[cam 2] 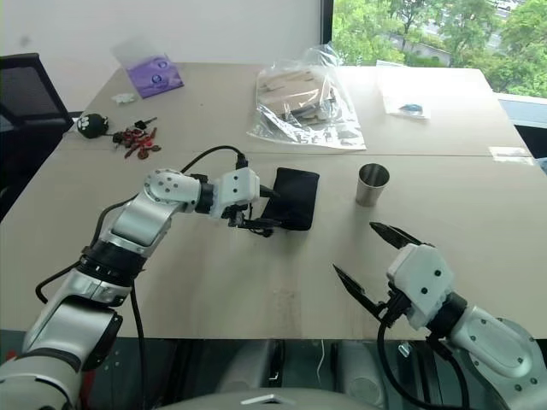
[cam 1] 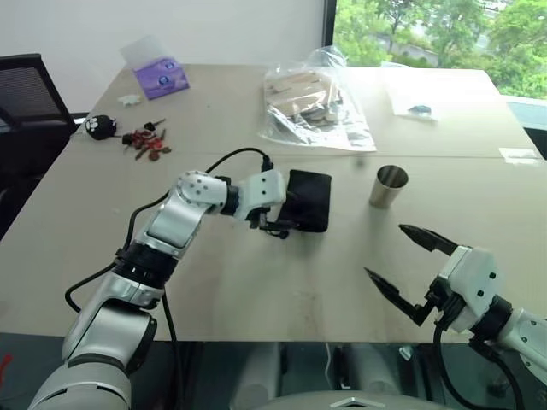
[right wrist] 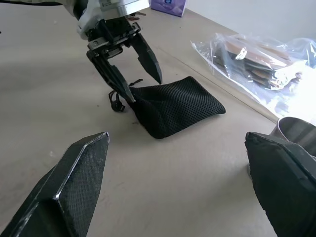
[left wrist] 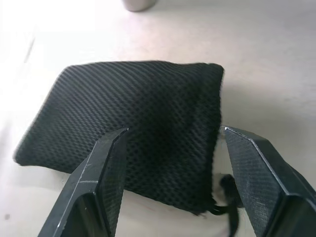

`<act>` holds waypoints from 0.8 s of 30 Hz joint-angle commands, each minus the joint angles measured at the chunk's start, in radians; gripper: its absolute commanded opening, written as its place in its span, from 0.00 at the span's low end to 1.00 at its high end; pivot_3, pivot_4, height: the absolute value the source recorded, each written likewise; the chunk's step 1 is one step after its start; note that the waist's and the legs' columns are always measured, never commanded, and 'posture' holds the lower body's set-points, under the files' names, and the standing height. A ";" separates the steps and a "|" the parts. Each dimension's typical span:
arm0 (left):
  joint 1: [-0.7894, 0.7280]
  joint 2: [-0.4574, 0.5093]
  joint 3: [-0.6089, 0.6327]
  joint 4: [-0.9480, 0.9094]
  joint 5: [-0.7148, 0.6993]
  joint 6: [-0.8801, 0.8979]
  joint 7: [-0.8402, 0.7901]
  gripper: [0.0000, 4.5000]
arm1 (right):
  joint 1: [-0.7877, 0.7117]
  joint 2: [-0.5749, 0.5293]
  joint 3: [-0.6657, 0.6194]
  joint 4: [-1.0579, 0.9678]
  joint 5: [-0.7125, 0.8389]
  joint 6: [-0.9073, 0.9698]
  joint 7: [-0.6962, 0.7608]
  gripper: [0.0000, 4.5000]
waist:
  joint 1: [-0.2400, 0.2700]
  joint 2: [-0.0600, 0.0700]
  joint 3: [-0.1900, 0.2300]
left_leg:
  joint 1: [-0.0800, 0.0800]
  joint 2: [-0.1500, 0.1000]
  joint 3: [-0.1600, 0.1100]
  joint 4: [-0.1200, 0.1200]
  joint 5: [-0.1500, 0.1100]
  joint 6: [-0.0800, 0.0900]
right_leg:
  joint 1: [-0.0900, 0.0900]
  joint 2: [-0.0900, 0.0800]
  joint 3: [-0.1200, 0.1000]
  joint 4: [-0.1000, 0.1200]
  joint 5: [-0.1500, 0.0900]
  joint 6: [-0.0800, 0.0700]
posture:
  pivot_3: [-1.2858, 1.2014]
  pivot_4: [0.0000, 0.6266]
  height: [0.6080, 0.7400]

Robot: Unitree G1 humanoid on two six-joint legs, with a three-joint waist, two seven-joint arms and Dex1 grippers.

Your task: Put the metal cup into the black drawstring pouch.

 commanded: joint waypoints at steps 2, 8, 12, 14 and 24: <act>-0.005 -0.025 0.013 -0.022 0.078 -0.108 0.080 0.70 | 0.008 0.003 -0.013 -0.041 0.000 -0.012 -0.002 1.00 | 0.001 0.000 0.000 | 0.000 0.000 0.000 0.000 0.000 0.000 | 0.000 0.000 0.000 0.000 0.000 0.000 | 0.52 0.24 1.00; -0.027 -0.088 -0.021 0.064 0.202 -0.239 0.177 0.70 | 0.015 0.007 -0.001 -0.041 -0.016 -0.023 -0.011 1.00 | 0.001 0.000 0.000 | 0.000 0.000 0.000 0.000 0.000 0.000 | 0.000 0.000 0.000 0.000 0.000 0.000 | 0.52 0.24 1.00; -0.041 -0.114 -0.027 0.106 0.227 -0.283 0.168 0.59 | 0.035 0.005 -0.006 -0.041 -0.019 -0.037 -0.007 1.00 | 0.000 0.000 0.000 | 0.000 0.000 0.000 0.000 0.000 0.000 | 0.000 0.000 0.000 0.000 0.000 0.000 | 0.52 0.24 1.00; -0.042 -0.114 -0.029 0.114 0.227 -0.317 0.151 0.53 | 0.039 0.003 -0.012 -0.041 -0.021 -0.040 -0.007 1.00 | 0.000 0.000 0.000 | 0.000 0.000 0.000 0.000 0.000 0.000 | 0.000 0.000 0.000 0.000 0.000 0.000 | 0.52 0.24 1.00; -0.020 -0.109 0.004 0.061 0.124 -0.253 0.025 0.53 | 0.048 0.015 0.002 -0.041 -0.035 -0.059 -0.026 1.00 | 0.000 0.000 0.000 | 0.000 0.000 0.000 0.000 0.000 0.000 | 0.000 0.000 0.000 0.000 0.000 0.000 | 0.52 0.24 1.00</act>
